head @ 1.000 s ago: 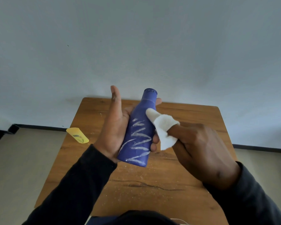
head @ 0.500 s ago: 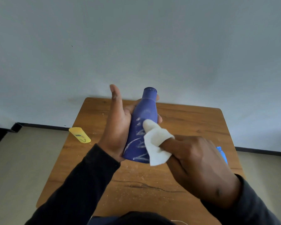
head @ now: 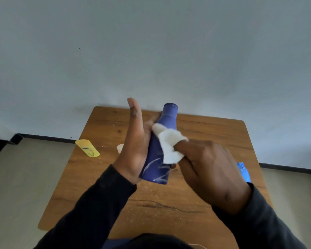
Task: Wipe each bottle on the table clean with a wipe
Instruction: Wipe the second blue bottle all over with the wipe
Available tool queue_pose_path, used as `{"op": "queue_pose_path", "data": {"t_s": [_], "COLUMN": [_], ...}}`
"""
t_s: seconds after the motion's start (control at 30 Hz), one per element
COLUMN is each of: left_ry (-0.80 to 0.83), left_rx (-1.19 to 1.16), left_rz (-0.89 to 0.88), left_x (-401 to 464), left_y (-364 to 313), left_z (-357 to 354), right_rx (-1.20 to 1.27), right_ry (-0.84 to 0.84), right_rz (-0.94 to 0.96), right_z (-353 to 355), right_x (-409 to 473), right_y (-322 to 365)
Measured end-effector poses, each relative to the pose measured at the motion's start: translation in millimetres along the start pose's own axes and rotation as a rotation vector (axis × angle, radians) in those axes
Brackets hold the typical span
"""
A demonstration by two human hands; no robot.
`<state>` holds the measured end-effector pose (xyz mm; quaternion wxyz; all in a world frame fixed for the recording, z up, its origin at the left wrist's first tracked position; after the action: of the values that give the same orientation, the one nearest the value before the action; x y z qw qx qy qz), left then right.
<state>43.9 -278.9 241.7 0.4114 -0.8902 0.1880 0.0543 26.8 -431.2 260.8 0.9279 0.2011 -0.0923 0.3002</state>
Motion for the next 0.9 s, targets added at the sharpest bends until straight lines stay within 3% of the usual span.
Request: {"op": "queue_pose_path", "data": {"t_s": [0.1, 0.3, 0.5, 0.7, 0.9], "left_ry": [0.036, -0.056, 0.053, -0.012, 0.024], "left_rx": [0.044, 0.037, 0.106, 0.036, 0.204], "left_rz": [-0.025, -0.049, -0.037, -0.043, -0.006], "left_x": [0, 2, -2, -4, -5], "left_y": [-1, -1, 0, 3, 12], "left_z": [2, 5, 3, 1, 3], "right_rx": [-0.024, 0.041, -0.025, -0.052, -0.074], "right_ry": [-0.055, 0.070, -0.056, 0.026, -0.054], "right_rz": [-0.052, 0.029, -0.090, 0.000, -0.134], "right_z": [4, -1, 6, -1, 0], "right_x": [4, -7, 9, -5, 12], "right_y": [-8, 12, -5, 14, -12]}}
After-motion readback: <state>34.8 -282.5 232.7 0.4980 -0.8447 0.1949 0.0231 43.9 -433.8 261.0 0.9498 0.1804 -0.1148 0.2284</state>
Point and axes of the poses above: each hand's wrist, its own x-axis towards the middle knuckle, its own z-axis out of the back of the hand, y = z × x, the point moved 1 cm from there along x, towards the middle knuckle, and after that the axes turned 6 degrees about -x, right-handed, at the moved point
